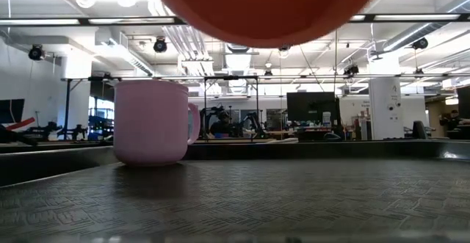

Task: Set up tray
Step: Put the pink plate on the black tray to the bottom right of the purple mug

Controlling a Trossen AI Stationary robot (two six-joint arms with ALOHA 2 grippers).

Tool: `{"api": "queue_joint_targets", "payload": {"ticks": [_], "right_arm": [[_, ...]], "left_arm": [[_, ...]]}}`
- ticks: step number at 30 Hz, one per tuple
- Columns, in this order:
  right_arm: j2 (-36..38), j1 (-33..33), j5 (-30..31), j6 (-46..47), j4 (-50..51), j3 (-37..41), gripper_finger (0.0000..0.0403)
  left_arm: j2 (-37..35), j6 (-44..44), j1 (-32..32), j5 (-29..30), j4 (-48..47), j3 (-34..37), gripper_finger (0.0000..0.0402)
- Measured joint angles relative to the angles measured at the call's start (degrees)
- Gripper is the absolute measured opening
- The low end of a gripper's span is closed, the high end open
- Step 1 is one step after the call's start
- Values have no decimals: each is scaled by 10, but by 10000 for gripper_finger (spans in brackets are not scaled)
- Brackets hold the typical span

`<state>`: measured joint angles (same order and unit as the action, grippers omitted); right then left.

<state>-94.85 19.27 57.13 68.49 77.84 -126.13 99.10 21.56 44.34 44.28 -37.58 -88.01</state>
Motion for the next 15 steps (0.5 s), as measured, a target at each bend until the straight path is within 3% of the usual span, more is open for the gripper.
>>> {"api": "queue_joint_targets", "payload": {"ticks": [4, 15], "right_arm": [[-5, 0, -20, 11, 8, 2, 215], [-17, 0, -45, 39, 60, 10, 214]], "left_arm": [[39, 18, 4, 3, 70, 0, 0], [118, -46, -10, -21, 160, 1, 0]]}}
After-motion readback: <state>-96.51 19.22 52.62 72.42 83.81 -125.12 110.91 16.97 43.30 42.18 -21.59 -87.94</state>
